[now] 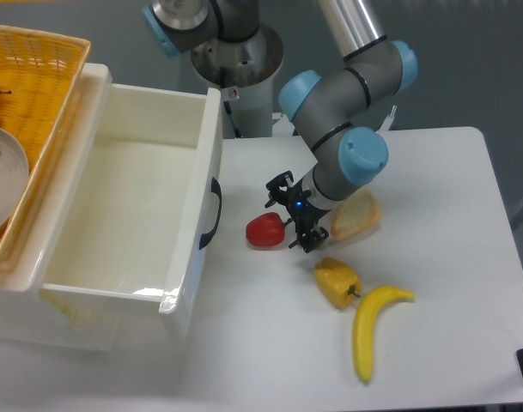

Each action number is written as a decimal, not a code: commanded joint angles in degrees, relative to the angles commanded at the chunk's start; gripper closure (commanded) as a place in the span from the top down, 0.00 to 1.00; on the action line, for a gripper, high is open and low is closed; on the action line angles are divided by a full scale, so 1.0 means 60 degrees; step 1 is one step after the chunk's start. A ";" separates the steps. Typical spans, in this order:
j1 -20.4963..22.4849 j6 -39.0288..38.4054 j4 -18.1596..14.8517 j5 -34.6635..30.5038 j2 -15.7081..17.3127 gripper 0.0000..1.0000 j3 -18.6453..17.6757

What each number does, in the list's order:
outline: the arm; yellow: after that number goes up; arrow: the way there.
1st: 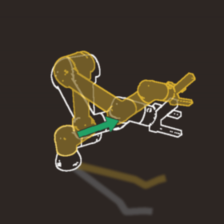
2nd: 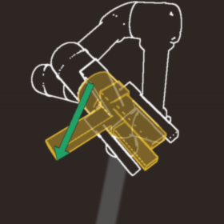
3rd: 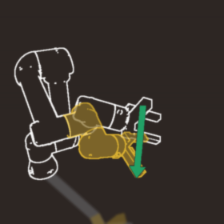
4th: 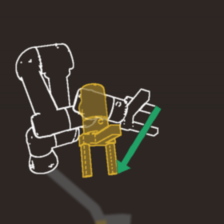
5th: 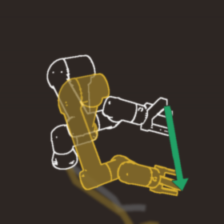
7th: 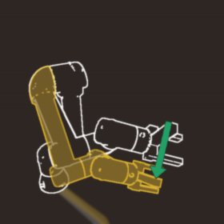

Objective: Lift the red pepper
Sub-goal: 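Move the gripper toward the red bell pepper and lower it, then position the gripper fingers around the red pepper and close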

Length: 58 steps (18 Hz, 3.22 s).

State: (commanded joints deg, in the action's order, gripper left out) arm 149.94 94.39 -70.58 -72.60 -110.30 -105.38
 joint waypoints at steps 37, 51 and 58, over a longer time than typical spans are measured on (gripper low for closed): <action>-0.0513 0.0265 0.0498 -0.0571 -0.0205 1.00 -0.0220; -0.0542 0.0236 0.0498 -0.0908 -0.0234 0.96 -0.0220; -0.0615 0.0104 0.0483 -0.1143 -0.0249 0.88 -0.0147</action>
State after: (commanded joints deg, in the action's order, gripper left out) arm 146.25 95.01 -67.68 -79.45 -111.80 -106.26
